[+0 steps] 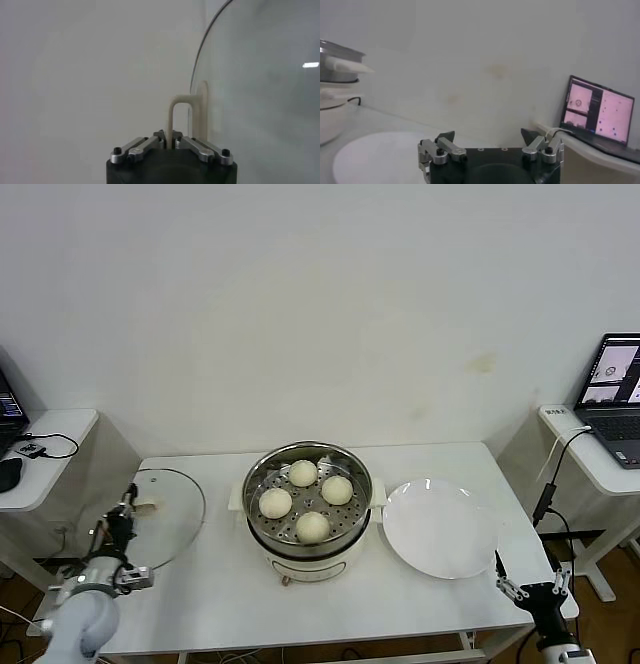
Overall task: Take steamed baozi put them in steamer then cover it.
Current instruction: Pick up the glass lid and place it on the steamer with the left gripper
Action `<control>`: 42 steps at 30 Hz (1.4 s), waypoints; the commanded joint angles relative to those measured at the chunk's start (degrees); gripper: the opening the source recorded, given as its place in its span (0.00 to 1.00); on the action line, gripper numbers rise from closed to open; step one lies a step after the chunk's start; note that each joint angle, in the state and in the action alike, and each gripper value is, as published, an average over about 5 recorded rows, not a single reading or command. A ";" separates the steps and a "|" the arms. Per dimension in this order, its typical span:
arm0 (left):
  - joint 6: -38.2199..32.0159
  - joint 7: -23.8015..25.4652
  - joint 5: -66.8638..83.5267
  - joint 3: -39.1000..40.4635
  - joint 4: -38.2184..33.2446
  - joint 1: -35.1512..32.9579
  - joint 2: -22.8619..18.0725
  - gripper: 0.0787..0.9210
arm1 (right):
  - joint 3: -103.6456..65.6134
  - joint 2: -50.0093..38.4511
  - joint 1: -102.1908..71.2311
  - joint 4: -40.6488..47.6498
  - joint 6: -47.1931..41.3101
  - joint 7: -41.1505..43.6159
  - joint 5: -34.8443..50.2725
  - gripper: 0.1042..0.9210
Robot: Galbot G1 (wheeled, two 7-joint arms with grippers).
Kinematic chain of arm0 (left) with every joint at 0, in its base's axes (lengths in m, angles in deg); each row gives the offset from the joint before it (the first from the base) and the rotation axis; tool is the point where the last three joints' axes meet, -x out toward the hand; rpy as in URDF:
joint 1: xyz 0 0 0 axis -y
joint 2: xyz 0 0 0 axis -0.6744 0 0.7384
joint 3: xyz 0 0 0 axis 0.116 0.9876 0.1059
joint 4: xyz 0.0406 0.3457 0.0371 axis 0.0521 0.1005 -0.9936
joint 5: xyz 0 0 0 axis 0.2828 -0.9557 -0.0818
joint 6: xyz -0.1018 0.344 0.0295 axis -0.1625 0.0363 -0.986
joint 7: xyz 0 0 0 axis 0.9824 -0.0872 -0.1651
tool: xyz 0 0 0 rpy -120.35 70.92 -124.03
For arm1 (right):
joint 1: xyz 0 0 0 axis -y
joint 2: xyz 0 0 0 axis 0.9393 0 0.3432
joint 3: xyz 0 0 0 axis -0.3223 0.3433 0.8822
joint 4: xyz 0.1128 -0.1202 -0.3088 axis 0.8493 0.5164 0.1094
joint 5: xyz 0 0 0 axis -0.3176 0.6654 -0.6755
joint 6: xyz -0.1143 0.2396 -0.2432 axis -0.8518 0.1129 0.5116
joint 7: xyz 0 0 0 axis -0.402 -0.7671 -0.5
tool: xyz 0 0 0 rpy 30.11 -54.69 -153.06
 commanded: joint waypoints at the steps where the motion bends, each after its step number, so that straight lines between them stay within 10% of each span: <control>1: 12.63 11.04 12.64 -2.38 -25.29 -8.37 5.87 0.08 | 1.15 -0.21 0.39 0.23 0.24 0.04 -0.60 0.88; 14: 23.96 10.34 18.35 23.29 -28.00 4.78 9.64 0.08 | 0.62 2.82 0.78 -0.44 0.28 -2.03 -9.26 0.88; 25: 26.63 19.72 0.32 36.54 -19.23 20.26 -2.08 0.08 | 1.98 6.00 3.60 1.16 -0.44 -2.34 -14.90 0.88; 42: 25.50 25.43 -13.67 41.90 -13.01 23.32 -12.76 0.08 | 2.99 8.06 3.83 2.22 0.18 -2.48 -17.17 0.88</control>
